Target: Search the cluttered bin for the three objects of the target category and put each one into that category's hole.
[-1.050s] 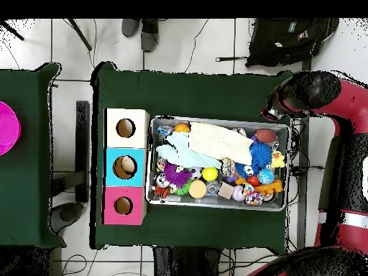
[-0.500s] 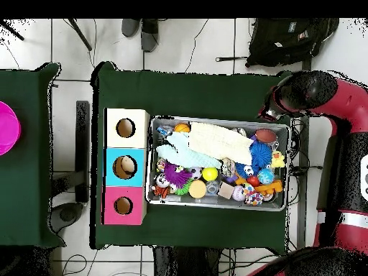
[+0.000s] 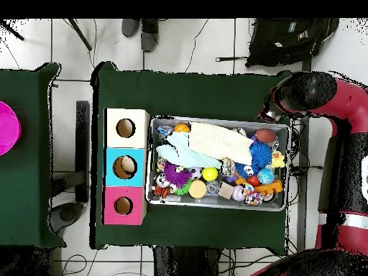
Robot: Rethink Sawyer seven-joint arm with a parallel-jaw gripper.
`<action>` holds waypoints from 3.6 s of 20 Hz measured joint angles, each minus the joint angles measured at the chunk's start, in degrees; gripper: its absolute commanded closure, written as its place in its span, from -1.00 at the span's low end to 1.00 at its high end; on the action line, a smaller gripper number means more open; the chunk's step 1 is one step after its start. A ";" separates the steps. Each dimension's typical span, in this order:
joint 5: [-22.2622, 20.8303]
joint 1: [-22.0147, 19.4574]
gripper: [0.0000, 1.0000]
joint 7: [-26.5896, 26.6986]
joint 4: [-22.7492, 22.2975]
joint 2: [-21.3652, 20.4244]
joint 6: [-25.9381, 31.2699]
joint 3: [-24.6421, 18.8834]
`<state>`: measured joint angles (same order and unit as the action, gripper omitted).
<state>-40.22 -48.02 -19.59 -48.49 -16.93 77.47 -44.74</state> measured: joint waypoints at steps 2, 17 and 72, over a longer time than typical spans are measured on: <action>0.01 0.12 -1.00 0.00 0.46 0.13 0.23 0.00; 0.00 1.42 -1.00 1.93 4.02 1.01 3.23 -0.02; -0.69 -10.70 -1.00 12.96 -3.64 -3.52 2.98 0.07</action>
<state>-40.92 -58.72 -6.63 -52.13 -20.45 80.44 -44.66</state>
